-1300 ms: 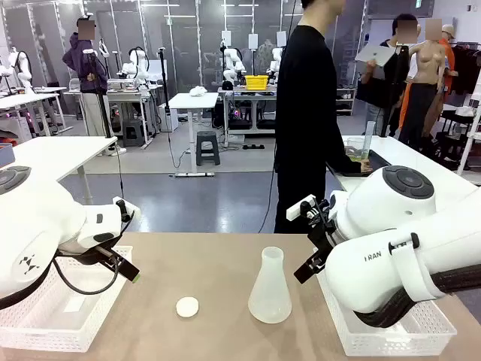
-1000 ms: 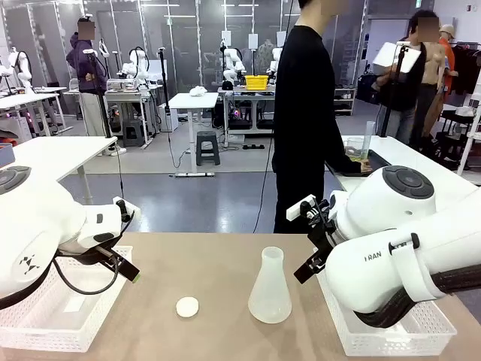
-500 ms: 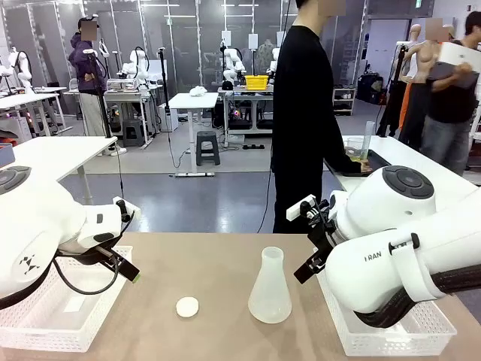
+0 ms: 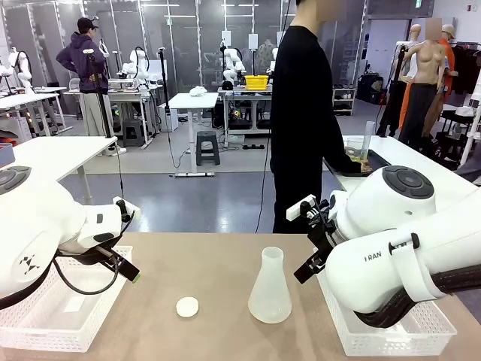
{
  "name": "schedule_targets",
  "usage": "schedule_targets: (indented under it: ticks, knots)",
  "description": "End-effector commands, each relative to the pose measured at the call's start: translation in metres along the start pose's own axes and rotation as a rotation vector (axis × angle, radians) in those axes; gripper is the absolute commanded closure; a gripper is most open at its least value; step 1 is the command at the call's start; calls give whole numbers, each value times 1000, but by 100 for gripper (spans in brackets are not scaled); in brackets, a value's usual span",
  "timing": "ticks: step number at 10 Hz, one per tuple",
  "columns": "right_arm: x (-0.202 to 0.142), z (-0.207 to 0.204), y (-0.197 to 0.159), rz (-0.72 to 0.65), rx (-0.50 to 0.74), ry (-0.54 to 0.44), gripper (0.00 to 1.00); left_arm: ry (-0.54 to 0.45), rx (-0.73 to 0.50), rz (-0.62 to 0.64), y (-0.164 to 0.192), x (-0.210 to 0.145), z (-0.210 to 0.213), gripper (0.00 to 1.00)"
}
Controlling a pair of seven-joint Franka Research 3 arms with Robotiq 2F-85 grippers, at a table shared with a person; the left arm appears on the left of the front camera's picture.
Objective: Prepare the solutions needed for the experiment.
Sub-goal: Pick up the Plastic Funnel and insert it into the Big flask.
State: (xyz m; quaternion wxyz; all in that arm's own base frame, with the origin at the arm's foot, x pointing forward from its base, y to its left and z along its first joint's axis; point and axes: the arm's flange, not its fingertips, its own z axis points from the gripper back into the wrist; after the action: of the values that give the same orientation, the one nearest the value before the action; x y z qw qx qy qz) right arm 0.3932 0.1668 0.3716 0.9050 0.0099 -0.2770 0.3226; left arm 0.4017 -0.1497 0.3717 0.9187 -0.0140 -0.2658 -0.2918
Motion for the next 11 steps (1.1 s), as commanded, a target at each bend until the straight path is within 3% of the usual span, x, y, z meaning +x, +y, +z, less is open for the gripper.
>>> schedule_targets:
  ticks: [1,4,5,9,10,11]
  knots:
    - [0,0,0,-2,0,0,0,0,0,0,0,0,0,0]
    - [0,0,0,0,0,0,0,0,0,0,0,0,0,0]
    - [0,16,-10,-105,68,-77,0,-56,-87,43,7,4,15,0]
    - [-2,64,-35,-287,435,-256,0,-168,-354,156,31,9,57,0]
    - [-1,71,-40,-351,443,-273,0,-170,-421,169,34,11,61,0]
    - [0,74,-42,-339,402,-276,0,-169,-388,174,36,14,60,0]
